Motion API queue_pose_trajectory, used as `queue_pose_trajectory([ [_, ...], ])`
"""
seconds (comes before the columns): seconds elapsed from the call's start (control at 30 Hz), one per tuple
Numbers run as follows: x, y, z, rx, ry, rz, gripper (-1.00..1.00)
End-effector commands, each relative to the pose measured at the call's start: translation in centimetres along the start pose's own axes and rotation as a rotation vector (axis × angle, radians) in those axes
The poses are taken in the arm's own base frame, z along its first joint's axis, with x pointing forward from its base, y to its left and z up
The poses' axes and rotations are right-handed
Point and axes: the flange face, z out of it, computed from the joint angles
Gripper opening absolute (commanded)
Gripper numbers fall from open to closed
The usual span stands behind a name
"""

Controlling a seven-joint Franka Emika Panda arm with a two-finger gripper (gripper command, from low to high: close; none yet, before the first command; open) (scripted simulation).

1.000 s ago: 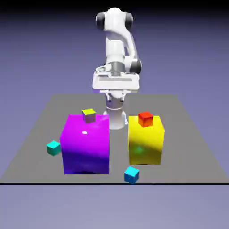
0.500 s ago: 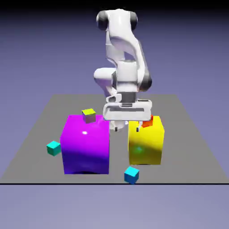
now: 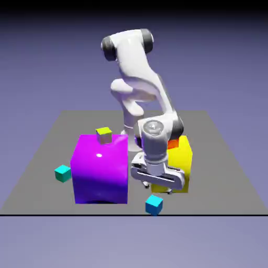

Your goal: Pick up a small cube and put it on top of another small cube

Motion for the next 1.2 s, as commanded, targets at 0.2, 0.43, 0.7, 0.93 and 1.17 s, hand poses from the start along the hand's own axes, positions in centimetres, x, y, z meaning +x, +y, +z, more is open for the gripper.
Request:
queue_pose_trajectory([
  [0.2, 0.3, -0.3, 6.9, 0.000, 0.000, 0.000, -1.00],
  [0.43, 0.9, -1.8, -4.7, 0.107, -0.075, 0.089, -1.00],
  [0.7, 20.9, 10.4, -16.9, 0.309, -0.171, 0.507, -1.00],
  [0.93, 32.6, 27.6, -12.0, 0.304, -0.216, 1.010, -1.00],
  [1.17, 35.8, 34.8, -2.5, 0.220, -0.221, 1.298, -1.00],
])
